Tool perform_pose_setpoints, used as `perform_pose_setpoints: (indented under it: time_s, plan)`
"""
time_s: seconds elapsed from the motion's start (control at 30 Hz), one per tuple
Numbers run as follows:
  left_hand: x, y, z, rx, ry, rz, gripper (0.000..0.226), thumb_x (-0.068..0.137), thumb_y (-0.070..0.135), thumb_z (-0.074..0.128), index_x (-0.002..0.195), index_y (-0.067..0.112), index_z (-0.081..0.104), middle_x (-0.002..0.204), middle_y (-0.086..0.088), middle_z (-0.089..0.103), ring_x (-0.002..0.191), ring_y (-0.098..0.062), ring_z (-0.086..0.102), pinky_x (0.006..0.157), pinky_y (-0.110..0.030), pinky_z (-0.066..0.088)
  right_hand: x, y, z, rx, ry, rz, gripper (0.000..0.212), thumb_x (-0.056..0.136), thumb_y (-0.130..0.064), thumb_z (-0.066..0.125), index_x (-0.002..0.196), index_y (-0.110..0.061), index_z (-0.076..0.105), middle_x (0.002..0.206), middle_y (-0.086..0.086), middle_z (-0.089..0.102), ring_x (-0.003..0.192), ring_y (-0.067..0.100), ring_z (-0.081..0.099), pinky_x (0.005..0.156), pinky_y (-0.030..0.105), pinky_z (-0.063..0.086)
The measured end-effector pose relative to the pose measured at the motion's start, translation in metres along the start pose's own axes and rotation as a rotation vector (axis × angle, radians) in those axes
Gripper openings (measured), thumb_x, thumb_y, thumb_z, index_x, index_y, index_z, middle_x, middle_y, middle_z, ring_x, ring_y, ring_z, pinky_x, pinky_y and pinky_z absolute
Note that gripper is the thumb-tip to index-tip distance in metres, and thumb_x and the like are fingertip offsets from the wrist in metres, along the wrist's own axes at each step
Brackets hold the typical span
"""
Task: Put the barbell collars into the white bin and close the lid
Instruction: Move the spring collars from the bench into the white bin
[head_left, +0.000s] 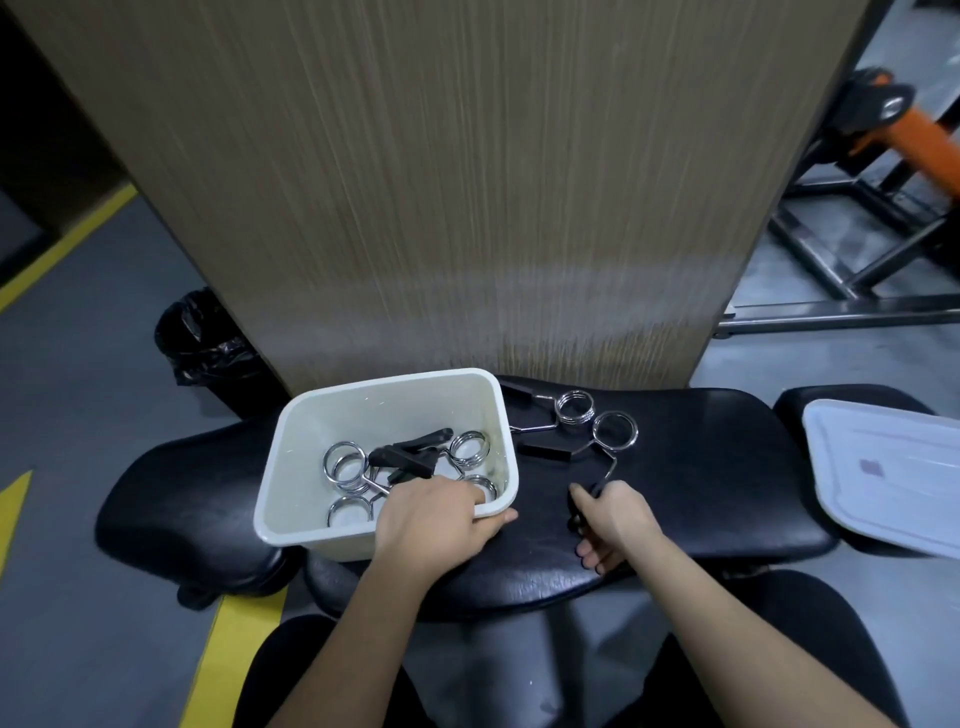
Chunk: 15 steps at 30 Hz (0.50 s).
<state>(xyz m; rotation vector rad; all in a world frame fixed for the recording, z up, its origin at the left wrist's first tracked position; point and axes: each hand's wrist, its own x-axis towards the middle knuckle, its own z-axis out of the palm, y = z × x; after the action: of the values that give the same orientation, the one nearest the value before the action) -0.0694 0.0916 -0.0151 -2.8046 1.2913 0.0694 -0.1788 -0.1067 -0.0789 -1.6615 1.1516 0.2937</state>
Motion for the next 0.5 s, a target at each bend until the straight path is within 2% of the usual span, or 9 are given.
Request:
perform_pose_setpoints:
  time_s: [0.07, 0.13, 0.27, 0.37, 0.5]
  plan:
    - [-0.002, 0.001, -0.004, 0.004, -0.015, -0.012, 0.06, 0.084, 0.081, 0.034, 0.073, 0.025, 0.055, 0.086, -0.001, 0.07, 0.086, -0.028, 0.064, 0.066, -0.034, 0.039, -0.007, 0.004, -0.002, 0.016, 0.014, -0.032, 0.055, 0.093, -0.048, 0.056, 0.076, 0.003, 0.065, 0.061, 0.022, 0.072, 0.055, 0.037, 0.073, 0.049, 0.041, 0.06]
    - [-0.004, 0.004, -0.009, -0.003, -0.033, -0.02, 0.058, 0.086, 0.078, 0.036, 0.072, 0.025, 0.056, 0.089, -0.002, 0.071, 0.088, -0.03, 0.064, 0.066, -0.034, 0.039, -0.016, 0.009, -0.003, 0.004, 0.034, -0.063, 0.046, 0.091, -0.044, 0.059, 0.073, -0.002, 0.066, 0.061, 0.016, 0.073, 0.056, 0.031, 0.074, 0.051, 0.04, 0.062]
    - [-0.01, 0.008, -0.018, 0.023, -0.06, 0.001, 0.062, 0.09, 0.074, 0.035, 0.084, 0.02, 0.066, 0.097, -0.006, 0.071, 0.093, -0.033, 0.065, 0.07, -0.036, 0.041, -0.032, 0.021, -0.005, -0.146, 0.149, -0.122, 0.035, 0.089, -0.035, 0.052, 0.068, -0.01, 0.065, 0.059, 0.006, 0.072, 0.046, 0.021, 0.069, 0.046, 0.03, 0.057]
    - [-0.018, 0.01, -0.022, 0.01, -0.075, 0.021, 0.063, 0.091, 0.073, 0.036, 0.092, 0.019, 0.07, 0.101, -0.008, 0.071, 0.097, -0.034, 0.064, 0.075, -0.036, 0.044, -0.036, 0.035, -0.013, -0.193, 0.244, -0.15, 0.035, 0.091, -0.033, 0.047, 0.076, -0.007, 0.066, 0.064, 0.007, 0.073, 0.046, 0.02, 0.07, 0.057, 0.037, 0.062]
    - [-0.03, 0.022, -0.017, 0.02, -0.047, 0.069, 0.064, 0.091, 0.072, 0.036, 0.094, 0.019, 0.071, 0.101, -0.008, 0.072, 0.096, -0.034, 0.065, 0.072, -0.036, 0.041, -0.038, 0.046, -0.039, -0.027, 0.369, -0.189, 0.027, 0.097, -0.022, 0.046, 0.083, -0.006, 0.063, 0.06, 0.012, 0.072, 0.043, 0.024, 0.07, 0.049, 0.042, 0.061]
